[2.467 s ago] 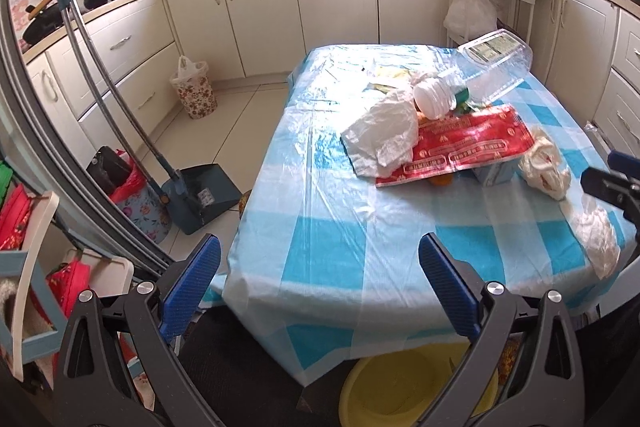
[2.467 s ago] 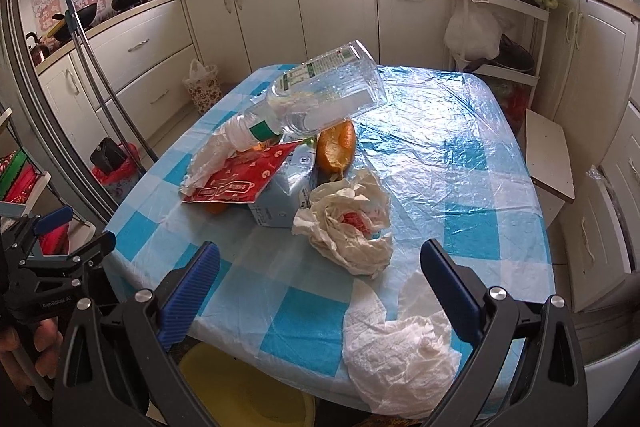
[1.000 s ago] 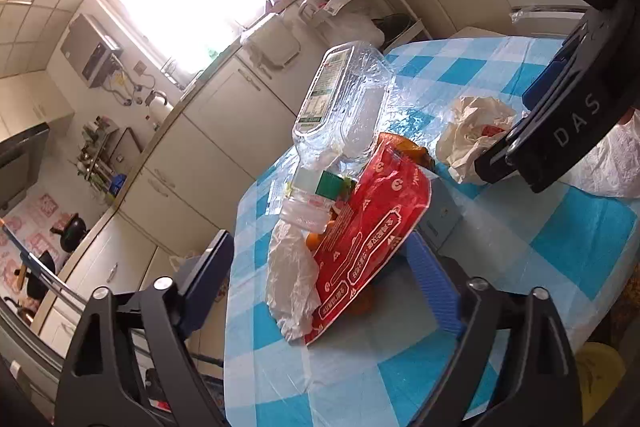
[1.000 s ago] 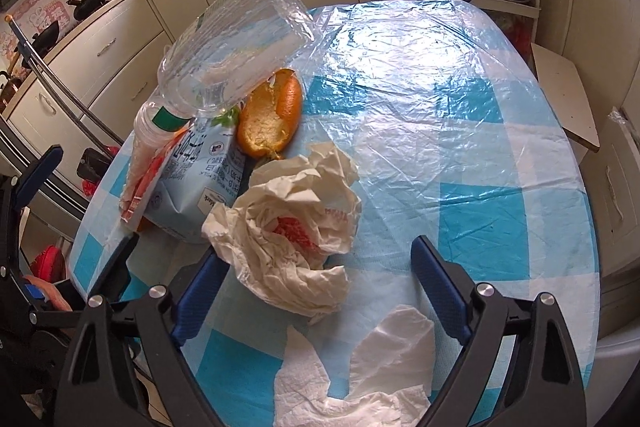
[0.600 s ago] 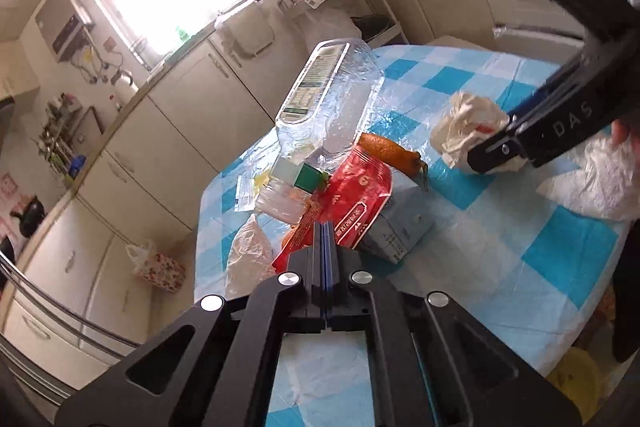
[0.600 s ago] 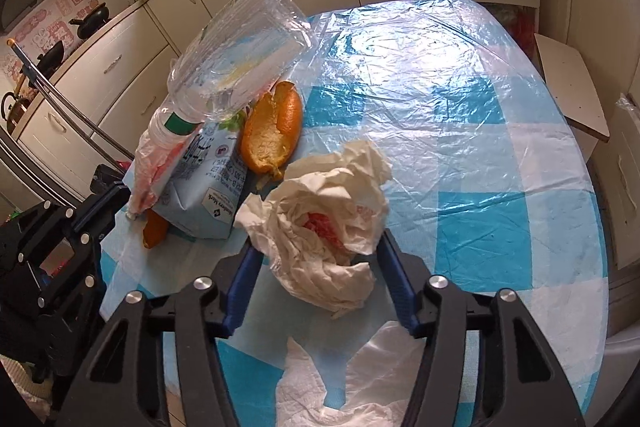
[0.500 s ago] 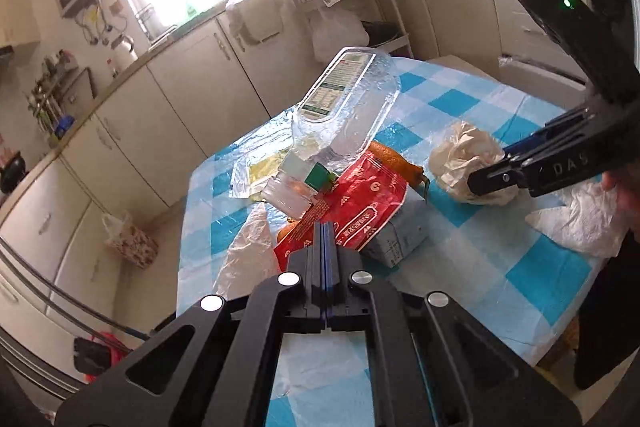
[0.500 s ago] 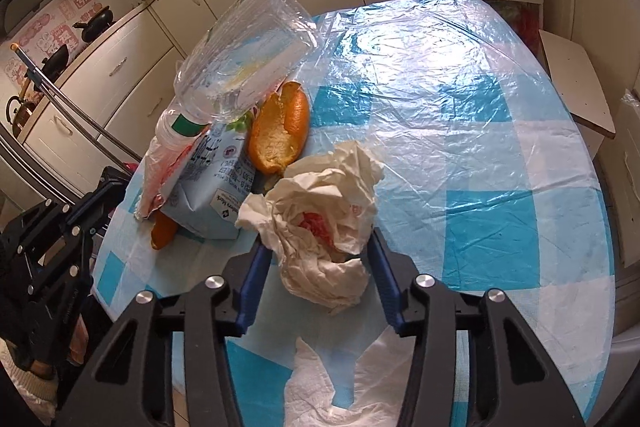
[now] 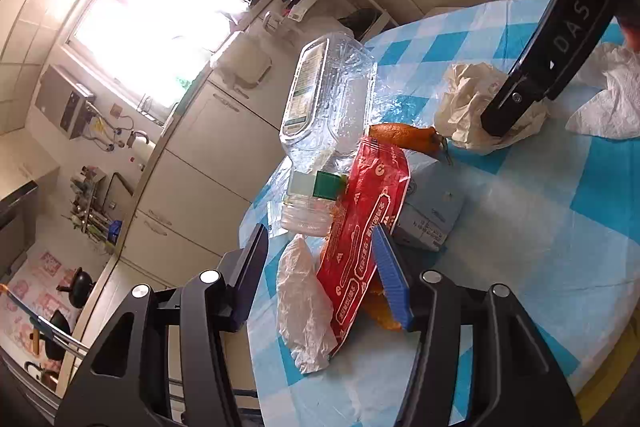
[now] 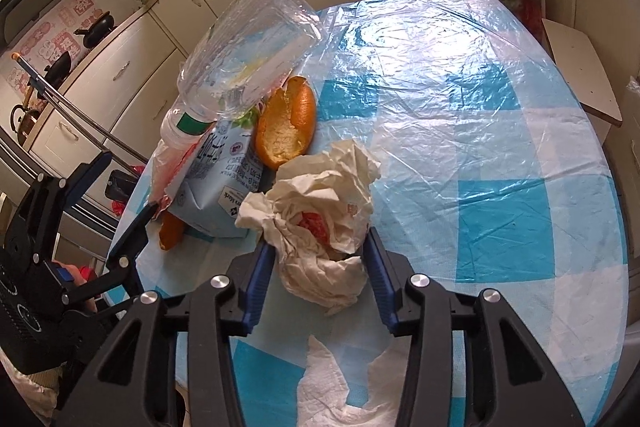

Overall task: Collect trash
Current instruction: 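Grasp the crumpled white tissue with the right gripper while the left gripper grasps the red-and-white wrapper, then lift the tissue with the right gripper while the left gripper carries the wrapper toward the yellow bin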

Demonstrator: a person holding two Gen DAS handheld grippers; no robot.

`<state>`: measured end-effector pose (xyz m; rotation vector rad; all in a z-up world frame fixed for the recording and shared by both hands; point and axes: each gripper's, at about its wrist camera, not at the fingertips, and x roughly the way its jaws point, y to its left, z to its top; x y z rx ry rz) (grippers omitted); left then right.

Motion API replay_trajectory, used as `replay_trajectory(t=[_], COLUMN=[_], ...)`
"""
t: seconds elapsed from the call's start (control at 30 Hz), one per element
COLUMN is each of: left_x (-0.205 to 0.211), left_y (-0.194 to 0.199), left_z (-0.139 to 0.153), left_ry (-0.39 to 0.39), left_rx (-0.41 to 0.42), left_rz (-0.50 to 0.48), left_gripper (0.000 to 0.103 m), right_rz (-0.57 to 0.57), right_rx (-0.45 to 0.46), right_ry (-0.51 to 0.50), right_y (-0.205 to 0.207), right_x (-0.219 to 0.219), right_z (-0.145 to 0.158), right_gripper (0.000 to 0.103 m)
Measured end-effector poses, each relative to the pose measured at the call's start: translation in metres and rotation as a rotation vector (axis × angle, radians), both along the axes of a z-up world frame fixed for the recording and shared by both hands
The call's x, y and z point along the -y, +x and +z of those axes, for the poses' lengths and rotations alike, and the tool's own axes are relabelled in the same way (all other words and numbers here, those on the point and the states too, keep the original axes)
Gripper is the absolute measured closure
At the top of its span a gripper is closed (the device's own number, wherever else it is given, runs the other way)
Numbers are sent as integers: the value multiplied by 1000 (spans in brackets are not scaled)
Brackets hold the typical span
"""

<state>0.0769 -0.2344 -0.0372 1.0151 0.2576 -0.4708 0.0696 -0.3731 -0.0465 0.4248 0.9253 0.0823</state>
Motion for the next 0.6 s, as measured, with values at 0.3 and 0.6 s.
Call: replay_trajectory(t=[0.3, 0.6], left_x=[3, -15], left_y=[16, 0], left_z=[-4, 11], left_ry=[-31, -44], left_rx=[-142, -81], left_rz=[-13, -51], left_gripper=[102, 94], right_rz=[7, 1], right_rx=[1, -2], right_ry=[8, 16], right_y=[1, -1], right_x=[2, 0], right_z=[0, -1], right_gripper=[58, 58])
